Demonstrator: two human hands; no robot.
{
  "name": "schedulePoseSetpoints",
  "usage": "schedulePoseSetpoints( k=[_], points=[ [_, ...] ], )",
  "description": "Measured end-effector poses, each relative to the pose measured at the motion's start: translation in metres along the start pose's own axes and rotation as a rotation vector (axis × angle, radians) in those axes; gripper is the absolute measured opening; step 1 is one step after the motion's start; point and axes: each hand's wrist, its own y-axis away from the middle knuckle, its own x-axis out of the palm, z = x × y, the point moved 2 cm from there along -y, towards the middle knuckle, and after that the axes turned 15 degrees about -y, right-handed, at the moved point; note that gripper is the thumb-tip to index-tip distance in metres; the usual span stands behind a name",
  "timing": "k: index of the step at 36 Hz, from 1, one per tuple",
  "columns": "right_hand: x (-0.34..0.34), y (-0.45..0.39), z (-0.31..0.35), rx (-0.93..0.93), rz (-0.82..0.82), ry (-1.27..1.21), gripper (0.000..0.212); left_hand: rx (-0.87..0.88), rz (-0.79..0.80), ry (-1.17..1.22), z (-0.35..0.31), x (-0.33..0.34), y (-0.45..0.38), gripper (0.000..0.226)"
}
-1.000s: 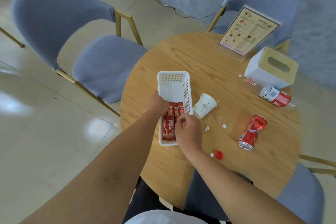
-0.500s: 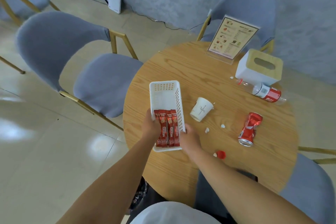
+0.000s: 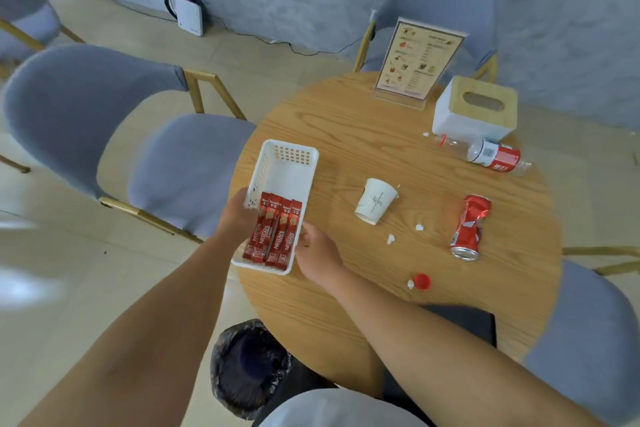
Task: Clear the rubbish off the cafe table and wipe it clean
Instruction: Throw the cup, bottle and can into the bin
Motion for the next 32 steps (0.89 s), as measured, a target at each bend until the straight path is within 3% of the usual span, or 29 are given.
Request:
schedulePoseSetpoints(
  k=[3, 6, 9, 11, 14, 17, 19, 23, 28, 32],
  points=[
    [-0.022, 0.003, -0.001, -0.005, -0.081, 0.043, 0.041, -0.002, -0.019, -0.021, -0.001, 0.001, -0.002, 0.049],
    [-0.055, 0.005, -0.009, -0.021, -0.263, -0.019, 0.018, 0.071, -0.295, -0.274, -0.017, 0.000, -0.003, 0.057],
    [-0.100, -0.001, -0.019, 0.018, -0.475, -0.072, 0.021, 0.254, -0.452, -0.265, -0.060, 0.007, 0.003, 0.059],
    [-0.130, -0.002, -0.028, 0.044, -0.586, -0.142, 0.018, 0.401, -0.407, -0.237, -0.093, 0.024, 0.006, 0.058],
    [-0.161, -0.002, -0.048, 0.076, -0.673, -0.211, 0.015, 0.559, -0.156, -0.264, -0.137, 0.061, 0.016, 0.060],
    [-0.175, 0.009, -0.051, 0.089, -0.694, -0.260, 0.015, 0.511, 0.119, -0.449, -0.165, 0.108, 0.026, 0.074],
    [-0.185, 0.018, -0.051, 0.102, -0.687, -0.271, 0.015, 0.407, 0.207, -0.519, -0.178, 0.134, 0.028, 0.082],
    [-0.202, 0.032, -0.057, 0.128, -0.645, -0.329, 0.016, 0.278, 0.227, -0.555, -0.183, 0.168, 0.021, 0.087],
    [-0.214, 0.045, -0.069, 0.168, -0.578, -0.396, 0.015, 0.256, 0.118, -0.526, -0.177, 0.172, 0.023, 0.072],
    [-0.217, 0.051, -0.076, 0.192, -0.535, -0.474, 0.016, 0.242, 0.079, -0.309, -0.170, 0.167, 0.047, 0.065]
  ],
)
